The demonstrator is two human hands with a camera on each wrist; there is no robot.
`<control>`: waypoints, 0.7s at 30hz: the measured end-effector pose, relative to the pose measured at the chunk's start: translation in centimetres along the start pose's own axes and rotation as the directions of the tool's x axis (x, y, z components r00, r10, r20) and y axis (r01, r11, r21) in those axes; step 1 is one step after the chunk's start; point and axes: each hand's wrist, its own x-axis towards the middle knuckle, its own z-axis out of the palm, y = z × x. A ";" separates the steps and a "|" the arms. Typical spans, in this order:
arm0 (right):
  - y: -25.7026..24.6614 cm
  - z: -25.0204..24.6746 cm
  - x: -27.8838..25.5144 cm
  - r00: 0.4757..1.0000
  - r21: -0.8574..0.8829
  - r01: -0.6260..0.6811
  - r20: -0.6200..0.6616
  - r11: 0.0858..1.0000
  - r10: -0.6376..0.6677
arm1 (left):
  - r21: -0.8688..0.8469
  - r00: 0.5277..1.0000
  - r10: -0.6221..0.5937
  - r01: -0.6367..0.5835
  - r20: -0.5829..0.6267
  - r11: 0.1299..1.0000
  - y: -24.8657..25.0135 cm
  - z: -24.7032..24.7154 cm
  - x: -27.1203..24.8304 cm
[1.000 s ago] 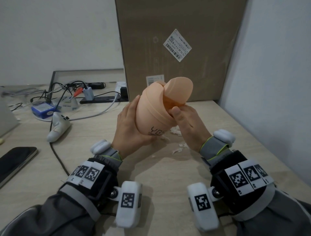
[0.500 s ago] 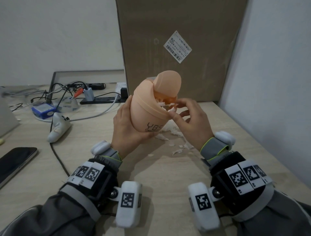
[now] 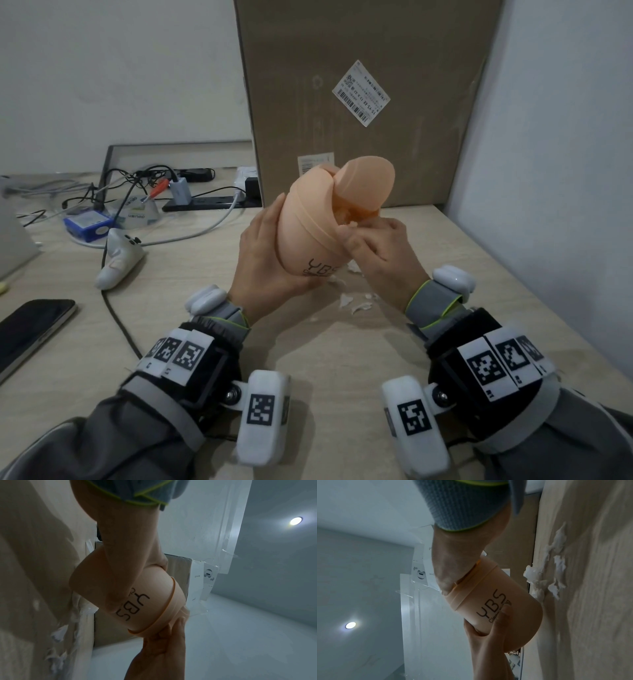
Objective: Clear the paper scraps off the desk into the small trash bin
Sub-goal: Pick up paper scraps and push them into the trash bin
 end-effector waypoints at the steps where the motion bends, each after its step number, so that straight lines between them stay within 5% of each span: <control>1: -0.2 0.0 -0.1 0.996 0.011 -0.069 0.060 0.998 0.068 | 0.010 1.000 0.006 -0.006 0.010 1.000 0.2 0.0 -0.1; 4: -0.4 -0.4 -0.5 0.981 0.033 -0.167 0.109 0.985 0.163 | 0.026 1.000 0.001 -0.002 0.022 1.000 0.2 0.0 -0.2; 7: -0.2 -0.6 -0.2 0.987 0.037 0.015 -0.163 0.999 -0.009 | -0.001 0.999 -0.042 0.042 -0.031 0.999 -0.3 0.0 0.0; 9: 0.7 -0.8 0.3 0.931 0.060 0.098 -0.357 0.993 -0.070 | -0.027 0.995 -0.077 0.075 -0.071 0.997 -0.9 0.1 0.3; 12: 2.4 -1.0 0.6 0.864 0.154 -0.098 -0.477 0.983 0.161 | -0.072 0.987 -0.110 0.102 -0.117 0.992 -1.9 0.1 0.8; 16: 5.0 -1.3 0.5 0.780 -0.072 -0.614 -0.208 0.786 0.590 | -0.119 0.958 -0.177 0.154 -0.226 0.981 -2.1 -0.2 0.9; 19: 5.8 -1.3 0.1 0.680 -0.300 -0.689 0.047 0.659 0.732 | -0.126 0.933 -0.233 0.205 -0.275 0.971 -2.3 -0.4 1.0; 21: 5.8 -0.7 -0.1 0.631 -0.231 -0.725 0.156 0.649 0.760 | -0.132 0.921 -0.270 0.241 -0.280 0.961 -2.6 -0.5 1.1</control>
